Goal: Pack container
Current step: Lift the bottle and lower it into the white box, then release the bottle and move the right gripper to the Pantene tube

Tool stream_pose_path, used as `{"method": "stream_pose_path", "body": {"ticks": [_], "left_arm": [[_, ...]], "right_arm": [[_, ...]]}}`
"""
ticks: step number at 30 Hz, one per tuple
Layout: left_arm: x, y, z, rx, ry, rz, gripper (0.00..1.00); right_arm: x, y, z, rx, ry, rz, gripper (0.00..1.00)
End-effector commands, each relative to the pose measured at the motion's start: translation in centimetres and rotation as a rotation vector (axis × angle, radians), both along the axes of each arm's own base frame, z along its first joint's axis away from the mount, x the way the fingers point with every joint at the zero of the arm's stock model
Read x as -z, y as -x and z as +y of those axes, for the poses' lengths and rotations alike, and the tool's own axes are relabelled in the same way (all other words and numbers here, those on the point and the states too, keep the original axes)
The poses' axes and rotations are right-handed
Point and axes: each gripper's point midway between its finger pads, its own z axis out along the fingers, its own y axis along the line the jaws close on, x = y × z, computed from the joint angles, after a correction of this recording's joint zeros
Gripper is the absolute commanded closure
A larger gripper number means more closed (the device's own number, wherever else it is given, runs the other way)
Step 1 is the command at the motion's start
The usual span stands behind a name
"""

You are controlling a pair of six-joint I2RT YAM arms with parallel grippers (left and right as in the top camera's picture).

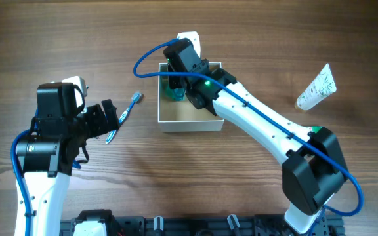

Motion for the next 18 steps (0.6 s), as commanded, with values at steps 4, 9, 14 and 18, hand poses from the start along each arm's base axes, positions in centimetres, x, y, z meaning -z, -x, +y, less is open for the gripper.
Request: {"method": "stream_pose_path", "body": {"ticks": [4, 9, 14, 18], "left_arm": [[-0.6, -0.2, -0.2, -0.006, 0.023, -0.015, 0.0], [-0.6, -0.2, -0.2, -0.006, 0.023, -0.015, 0.0], [-0.6, -0.2, -0.2, -0.006, 0.023, -0.015, 0.0], [-0.6, -0.2, -0.2, -0.006, 0.022, -0.016, 0.0]], "right_arm": [[-0.3, -0.3, 0.7, -0.016, -0.003, -0.013, 0.78], [-0.3, -0.2, 0.9, -0.04, 0.007, -0.012, 0.6], [0.2, 0.2, 0.6, -0.062, 0.037, 0.009, 0.41], [0.4, 0.7, 0.9, -0.092, 0.064, 0.013, 0.32]]}}
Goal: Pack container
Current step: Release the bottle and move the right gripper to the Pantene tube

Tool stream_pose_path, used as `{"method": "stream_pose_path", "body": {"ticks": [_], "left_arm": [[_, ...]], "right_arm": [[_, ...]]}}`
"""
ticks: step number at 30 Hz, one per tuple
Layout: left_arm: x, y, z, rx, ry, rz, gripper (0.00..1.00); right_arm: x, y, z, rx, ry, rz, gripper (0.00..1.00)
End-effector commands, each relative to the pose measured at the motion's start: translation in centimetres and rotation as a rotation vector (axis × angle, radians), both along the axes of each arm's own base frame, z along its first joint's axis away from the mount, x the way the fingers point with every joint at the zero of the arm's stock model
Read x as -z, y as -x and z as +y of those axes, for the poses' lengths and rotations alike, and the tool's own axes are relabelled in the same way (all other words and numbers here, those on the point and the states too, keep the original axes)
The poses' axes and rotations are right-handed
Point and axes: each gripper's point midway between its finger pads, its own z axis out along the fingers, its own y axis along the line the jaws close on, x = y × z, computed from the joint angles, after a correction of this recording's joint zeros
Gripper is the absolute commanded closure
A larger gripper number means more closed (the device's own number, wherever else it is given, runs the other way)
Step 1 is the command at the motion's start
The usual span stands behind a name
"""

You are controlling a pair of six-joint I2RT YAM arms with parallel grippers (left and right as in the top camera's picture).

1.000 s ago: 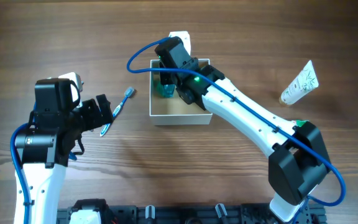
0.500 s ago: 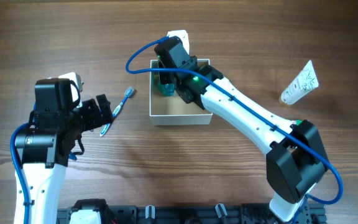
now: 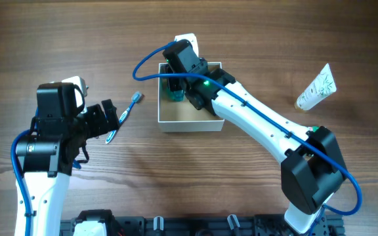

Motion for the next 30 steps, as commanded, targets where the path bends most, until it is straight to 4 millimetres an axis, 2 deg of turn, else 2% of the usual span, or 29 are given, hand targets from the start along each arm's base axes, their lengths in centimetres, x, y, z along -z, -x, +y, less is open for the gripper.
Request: {"method": "stream_pose_path", "body": {"ticks": [1, 5, 8, 11, 14, 16, 19, 21, 24, 26, 30], "left_arm": [[-0.6, -0.2, -0.2, -0.006, 0.023, -0.016, 0.0], [-0.6, -0.2, -0.2, -0.006, 0.023, -0.016, 0.0], [-0.6, -0.2, -0.2, -0.006, 0.022, -0.016, 0.0], [-0.6, -0.2, -0.2, -0.006, 0.023, -0.016, 0.0], [-0.6, -0.2, -0.2, -0.006, 0.023, -0.015, 0.0], [-0.6, -0.2, -0.2, -0.006, 0.023, -0.016, 0.0], [-0.6, -0.2, -0.2, -0.006, 0.023, -0.016, 0.0], [-0.6, -0.2, -0.2, -0.006, 0.022, -0.016, 0.0], [-0.6, -0.2, -0.2, -0.006, 0.022, -0.016, 0.0], [-0.6, -0.2, -0.2, -0.006, 0.022, -0.016, 0.0], [-0.6, -0.2, -0.2, -0.006, 0.022, -0.016, 0.0]], "right_arm": [[-0.4, 0.3, 1.1, -0.046, 0.015, -0.01, 0.29], [-1.2, 1.4, 1.8, -0.09, 0.029, -0.02, 0.26], [-2.6, 2.9, 1.9, -0.138, 0.044, -0.018, 0.18], [-5.1, 4.7, 1.2, -0.201, 0.058, -0.025, 0.14], [-8.9, 5.4, -1.1, -0.149, 0.018, -0.061, 0.1], [-11.8, 5.3, -4.4, -0.048, -0.015, -0.095, 0.02], [-15.4, 5.3, -10.7, 0.092, -0.042, -0.136, 0.01], [-17.1, 5.5, -15.5, 0.179, -0.032, -0.153, 0.01], [-17.7, 6.5, -21.7, 0.246, 0.026, -0.131, 0.01], [-17.4, 7.3, -25.0, 0.273, 0.071, -0.098, 0.0], [-16.0, 8.4, -29.9, 0.353, 0.095, -0.008, 0.0]]}}
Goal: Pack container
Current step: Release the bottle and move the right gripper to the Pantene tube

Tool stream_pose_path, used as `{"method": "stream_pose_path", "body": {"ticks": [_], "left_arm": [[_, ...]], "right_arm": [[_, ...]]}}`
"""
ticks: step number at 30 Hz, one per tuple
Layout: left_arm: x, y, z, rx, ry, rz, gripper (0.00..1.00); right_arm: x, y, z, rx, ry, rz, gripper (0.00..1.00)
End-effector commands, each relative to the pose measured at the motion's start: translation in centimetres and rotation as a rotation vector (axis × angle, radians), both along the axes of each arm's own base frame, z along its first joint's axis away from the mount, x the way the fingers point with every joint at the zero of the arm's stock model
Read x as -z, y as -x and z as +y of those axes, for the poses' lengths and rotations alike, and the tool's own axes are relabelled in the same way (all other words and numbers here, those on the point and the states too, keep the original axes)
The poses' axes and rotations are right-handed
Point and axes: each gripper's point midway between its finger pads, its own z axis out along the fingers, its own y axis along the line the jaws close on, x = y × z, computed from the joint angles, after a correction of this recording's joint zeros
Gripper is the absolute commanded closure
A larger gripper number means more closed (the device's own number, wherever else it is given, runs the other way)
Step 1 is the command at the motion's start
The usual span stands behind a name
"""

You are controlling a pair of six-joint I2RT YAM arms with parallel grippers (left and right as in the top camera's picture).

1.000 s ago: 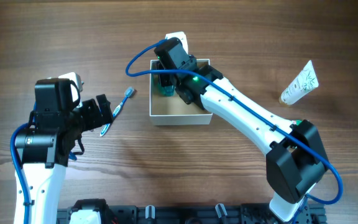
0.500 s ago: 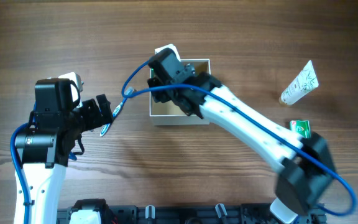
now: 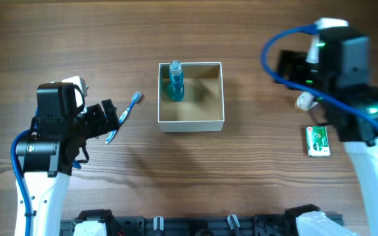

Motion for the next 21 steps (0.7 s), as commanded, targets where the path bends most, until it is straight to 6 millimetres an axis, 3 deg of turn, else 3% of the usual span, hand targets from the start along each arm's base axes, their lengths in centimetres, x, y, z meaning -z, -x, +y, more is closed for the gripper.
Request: {"method": "stream_pose_path", "body": {"ticks": [1, 4, 9, 18, 21], "left_arm": [[-0.6, -0.2, -0.2, -0.005, 0.022, -0.015, 0.0], [-0.6, -0.2, -0.2, -0.005, 0.023, -0.017, 0.0], [-0.6, -0.2, -0.2, -0.005, 0.022, -0.016, 0.0], [-0.6, -0.2, -0.2, -0.005, 0.022, -0.016, 0.0], [-0.7, -0.3, -0.2, -0.005, 0.022, -0.019, 0.0]], "right_arm": [[1.4, 0.3, -3.0, -0.025, -0.015, 0.078, 0.0], [3.0, -0.3, -4.9, -0.039, -0.083, 0.125, 0.0], [6.1, -1.0, -8.2, -0.033, -0.051, 0.23, 0.0], [9.5, -1.9, -9.6, -0.037, -0.053, 0.33, 0.01], [10.3, -1.8, -9.6, -0.04, -0.057, 0.351, 0.1]]}}
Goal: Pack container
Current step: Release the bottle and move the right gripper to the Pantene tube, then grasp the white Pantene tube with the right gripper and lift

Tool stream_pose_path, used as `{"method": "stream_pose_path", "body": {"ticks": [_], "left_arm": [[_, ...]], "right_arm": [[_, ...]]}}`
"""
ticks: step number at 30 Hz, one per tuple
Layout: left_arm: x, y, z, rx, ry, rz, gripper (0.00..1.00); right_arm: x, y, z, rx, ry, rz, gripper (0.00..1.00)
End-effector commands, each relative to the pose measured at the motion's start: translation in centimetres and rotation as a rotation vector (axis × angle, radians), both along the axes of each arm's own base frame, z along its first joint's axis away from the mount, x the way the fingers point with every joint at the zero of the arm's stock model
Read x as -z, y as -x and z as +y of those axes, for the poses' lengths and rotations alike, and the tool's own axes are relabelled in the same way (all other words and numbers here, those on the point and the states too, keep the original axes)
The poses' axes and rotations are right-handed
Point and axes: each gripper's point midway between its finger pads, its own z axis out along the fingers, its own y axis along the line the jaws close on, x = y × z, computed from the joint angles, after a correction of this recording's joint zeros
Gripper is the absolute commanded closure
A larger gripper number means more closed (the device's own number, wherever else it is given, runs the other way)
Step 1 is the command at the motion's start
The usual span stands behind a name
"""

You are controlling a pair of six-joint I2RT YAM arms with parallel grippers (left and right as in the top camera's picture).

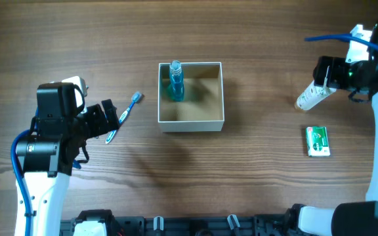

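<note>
An open white box (pixel 191 124) sits mid-table. A blue bottle (pixel 174 82) stands against its left wall. A blue toothbrush (pixel 126 111) lies left of the box. My left gripper (pixel 105 119) is open beside the brush's handle end and holds nothing. At the right, a white tube (pixel 309 96) lies slanted, with a green packet (pixel 317 141) below it. My right gripper (pixel 323 72) hovers over the tube's wide end. Its fingers look spread to either side of the tube, with nothing gripped.
The right half of the box interior is bare. Blue cables loop off both arms. A dark rack of fixtures runs along the table's front edge (pixel 195 226).
The right arm has swung farther right and lower, from above the tube to over its wide end. The left arm, toothbrush, box and bottle are unchanged.
At first my right arm reached into the box with the blue bottle at its fingers, and it stayed there at the second moment. Then the bottle stood alone in the box and the arm was at the right side. Now it is over the white tube.
</note>
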Motion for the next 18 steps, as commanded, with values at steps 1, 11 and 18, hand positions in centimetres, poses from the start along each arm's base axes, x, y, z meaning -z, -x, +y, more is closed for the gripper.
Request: {"method": "stream_pose_path", "body": {"ticks": [1, 11, 18], "left_arm": [[-0.7, -0.3, -0.1, -0.006, 0.022, -0.019, 0.0], [-0.7, -0.3, -0.1, -0.006, 0.022, -0.018, 0.0], [-0.7, -0.3, -0.1, -0.006, 0.022, -0.018, 0.0]], "right_arm": [[1.6, 0.1, 0.3, -0.028, -0.019, 0.039, 0.11], [4.4, 0.3, 0.3, -0.022, -0.029, 0.068, 0.16], [4.5, 0.0, 0.2, -0.008, -0.034, 0.061, 0.53]]}}
